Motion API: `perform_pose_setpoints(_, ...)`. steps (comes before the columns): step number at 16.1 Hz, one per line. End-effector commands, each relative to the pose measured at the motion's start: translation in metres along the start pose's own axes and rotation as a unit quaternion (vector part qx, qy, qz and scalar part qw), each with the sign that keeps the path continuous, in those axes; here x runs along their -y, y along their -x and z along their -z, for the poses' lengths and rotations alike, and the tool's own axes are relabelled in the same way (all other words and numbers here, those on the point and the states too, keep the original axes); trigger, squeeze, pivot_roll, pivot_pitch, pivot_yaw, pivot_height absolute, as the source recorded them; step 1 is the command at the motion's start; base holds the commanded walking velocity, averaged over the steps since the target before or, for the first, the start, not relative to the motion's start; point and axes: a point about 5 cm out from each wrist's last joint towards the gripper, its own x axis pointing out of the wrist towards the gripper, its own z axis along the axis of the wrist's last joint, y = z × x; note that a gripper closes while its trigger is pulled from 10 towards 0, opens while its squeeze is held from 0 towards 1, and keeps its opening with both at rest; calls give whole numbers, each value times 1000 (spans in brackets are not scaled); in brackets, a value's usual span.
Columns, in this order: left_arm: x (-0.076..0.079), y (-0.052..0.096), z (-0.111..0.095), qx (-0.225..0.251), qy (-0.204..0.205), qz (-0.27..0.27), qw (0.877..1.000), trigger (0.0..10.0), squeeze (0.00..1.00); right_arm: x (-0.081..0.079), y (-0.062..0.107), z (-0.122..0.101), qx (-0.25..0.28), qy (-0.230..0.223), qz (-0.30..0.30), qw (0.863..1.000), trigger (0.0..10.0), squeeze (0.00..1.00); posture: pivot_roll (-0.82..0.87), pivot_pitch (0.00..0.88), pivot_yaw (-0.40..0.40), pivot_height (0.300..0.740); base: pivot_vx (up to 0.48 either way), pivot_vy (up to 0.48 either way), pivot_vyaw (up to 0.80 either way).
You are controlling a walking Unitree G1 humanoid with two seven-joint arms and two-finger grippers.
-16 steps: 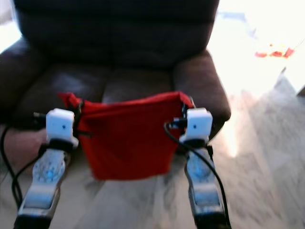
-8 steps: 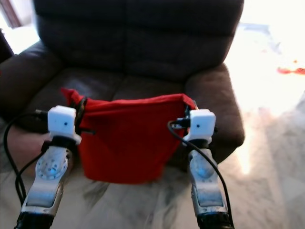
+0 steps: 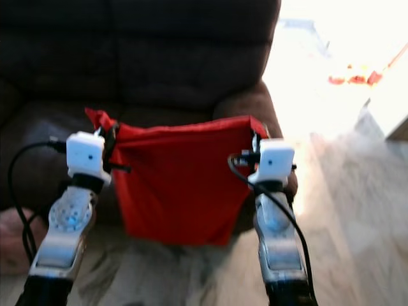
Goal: Move the pillow to the sofa from floor
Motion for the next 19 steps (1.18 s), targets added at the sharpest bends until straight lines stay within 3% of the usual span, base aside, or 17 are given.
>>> perform_pose_setpoints(1,-20,-2,-15,36,-10,-36,999,10000,0,10,-5,-16,35,-10,35,999,10000,0,82,28,-38,740,311,0,-694)
perform_pose_setpoints(6,-27,-11,-29,59,-11,-52,997,10000,0,6,-7,-22,52,-9,17,998,10000,0,87,27,-41,740,315,0,-156)
perform_pose_setpoints(11,-41,-36,-67,126,-17,-70,989,10000,0,7,-41,-82,147,-13,3,989,10000,0,84,19,-42,740,310,0,0)
perform_pose_setpoints(19,-41,-36,-67,126,-17,-70,989,10000,0,7,-41,-82,147,-13,3,989,10000,0,84,19,-42,740,307,0,0)
